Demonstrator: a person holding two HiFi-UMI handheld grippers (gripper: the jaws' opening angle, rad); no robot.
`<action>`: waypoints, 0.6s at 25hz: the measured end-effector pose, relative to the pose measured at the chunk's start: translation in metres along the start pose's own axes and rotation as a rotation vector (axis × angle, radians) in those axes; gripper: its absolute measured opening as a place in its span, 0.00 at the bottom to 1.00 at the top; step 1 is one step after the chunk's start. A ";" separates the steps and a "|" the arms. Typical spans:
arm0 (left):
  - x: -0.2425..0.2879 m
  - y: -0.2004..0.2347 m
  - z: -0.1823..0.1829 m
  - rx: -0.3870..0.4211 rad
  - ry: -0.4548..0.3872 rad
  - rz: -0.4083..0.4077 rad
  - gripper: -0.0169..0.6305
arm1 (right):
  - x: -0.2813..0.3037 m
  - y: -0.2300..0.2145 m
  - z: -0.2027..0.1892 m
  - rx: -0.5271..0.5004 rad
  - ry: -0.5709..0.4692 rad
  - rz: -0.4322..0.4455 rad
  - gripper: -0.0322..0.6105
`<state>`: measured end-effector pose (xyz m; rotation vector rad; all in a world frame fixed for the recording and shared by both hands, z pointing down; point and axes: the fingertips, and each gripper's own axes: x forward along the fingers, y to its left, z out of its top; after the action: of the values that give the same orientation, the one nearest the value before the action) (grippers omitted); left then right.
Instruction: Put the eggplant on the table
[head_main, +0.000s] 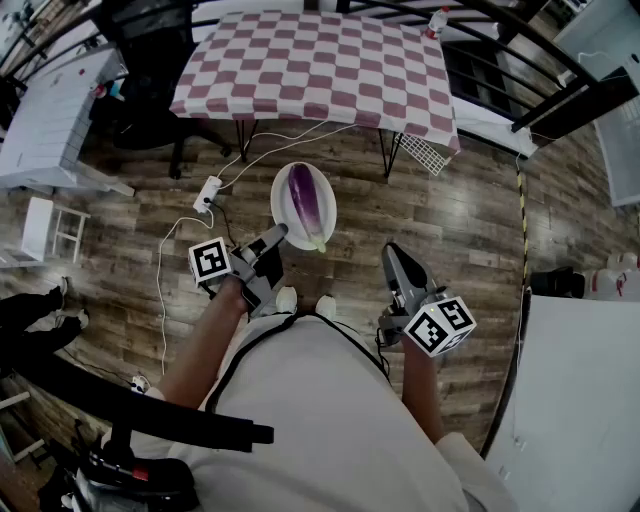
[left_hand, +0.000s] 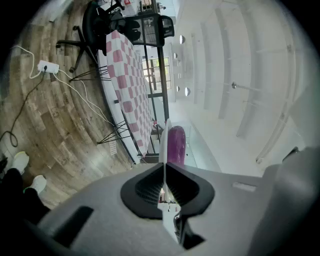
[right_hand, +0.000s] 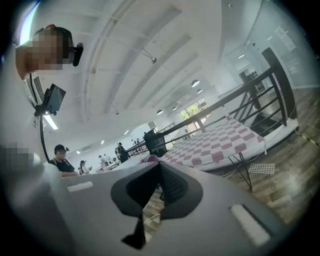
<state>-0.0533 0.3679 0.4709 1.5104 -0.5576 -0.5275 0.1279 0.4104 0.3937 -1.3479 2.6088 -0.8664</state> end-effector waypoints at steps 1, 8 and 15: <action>-0.005 0.002 0.003 0.000 -0.001 0.010 0.06 | 0.003 0.003 -0.001 -0.003 0.001 0.001 0.06; -0.030 0.008 0.021 0.000 -0.004 0.037 0.06 | 0.016 0.023 -0.007 -0.009 0.005 -0.001 0.06; -0.040 0.013 0.027 -0.006 0.007 0.039 0.06 | 0.022 0.036 -0.013 -0.008 -0.008 0.008 0.06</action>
<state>-0.1017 0.3721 0.4832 1.4920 -0.5784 -0.4934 0.0837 0.4154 0.3901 -1.3391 2.6123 -0.8483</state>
